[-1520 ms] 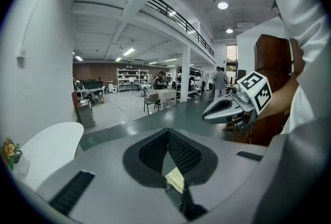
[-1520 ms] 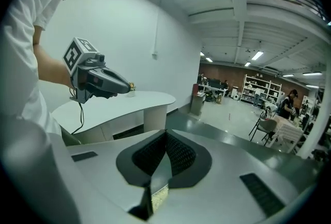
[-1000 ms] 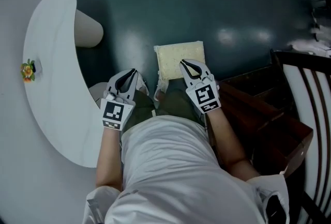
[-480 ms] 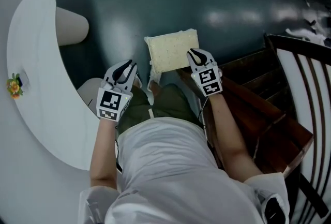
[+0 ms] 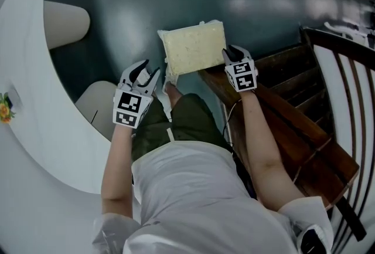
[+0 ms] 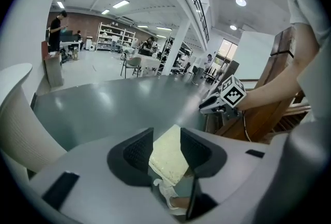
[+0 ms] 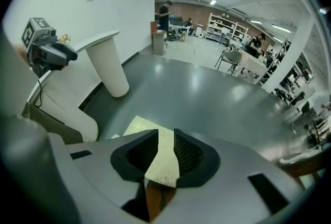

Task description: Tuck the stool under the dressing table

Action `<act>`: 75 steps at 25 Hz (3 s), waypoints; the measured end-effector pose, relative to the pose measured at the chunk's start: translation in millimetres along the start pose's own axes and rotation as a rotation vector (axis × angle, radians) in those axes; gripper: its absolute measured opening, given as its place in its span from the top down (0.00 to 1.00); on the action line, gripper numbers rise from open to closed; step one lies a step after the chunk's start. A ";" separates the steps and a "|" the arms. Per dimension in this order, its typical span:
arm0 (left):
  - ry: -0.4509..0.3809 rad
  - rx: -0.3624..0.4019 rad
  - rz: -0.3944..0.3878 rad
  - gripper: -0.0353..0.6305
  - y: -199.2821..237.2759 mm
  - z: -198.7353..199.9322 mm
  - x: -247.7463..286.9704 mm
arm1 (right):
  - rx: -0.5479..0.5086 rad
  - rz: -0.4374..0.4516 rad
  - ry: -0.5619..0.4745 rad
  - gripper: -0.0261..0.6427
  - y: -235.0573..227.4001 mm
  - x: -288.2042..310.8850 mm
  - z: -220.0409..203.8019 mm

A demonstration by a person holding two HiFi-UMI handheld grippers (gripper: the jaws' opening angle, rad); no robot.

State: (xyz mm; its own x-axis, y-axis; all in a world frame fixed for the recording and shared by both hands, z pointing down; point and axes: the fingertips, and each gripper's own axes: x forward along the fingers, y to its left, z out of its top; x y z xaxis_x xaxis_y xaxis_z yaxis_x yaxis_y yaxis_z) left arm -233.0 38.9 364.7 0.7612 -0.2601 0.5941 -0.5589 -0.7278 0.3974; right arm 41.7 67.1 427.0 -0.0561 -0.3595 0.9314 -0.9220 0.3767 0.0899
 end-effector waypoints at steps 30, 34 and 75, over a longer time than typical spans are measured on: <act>0.342 -0.091 -0.132 0.53 -28.2 -203.0 157.6 | 0.209 0.090 0.275 0.59 -65.1 171.1 -149.3; 0.362 -0.095 -0.121 0.53 -28.5 -220.2 175.3 | 0.229 0.102 0.301 0.58 -78.1 184.3 -173.6; 0.545 -0.101 -0.103 0.53 -42.6 -316.3 264.0 | 0.577 0.353 0.204 0.33 -52.1 241.9 -228.9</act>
State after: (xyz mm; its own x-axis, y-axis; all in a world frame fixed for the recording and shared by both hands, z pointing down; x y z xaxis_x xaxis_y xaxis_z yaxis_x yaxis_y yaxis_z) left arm -112.3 202.0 725.8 0.5485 0.1937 0.8134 -0.5396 -0.6611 0.5213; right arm 163.8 155.9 728.3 -0.3686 -0.1111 0.9229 -0.9210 -0.0913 -0.3788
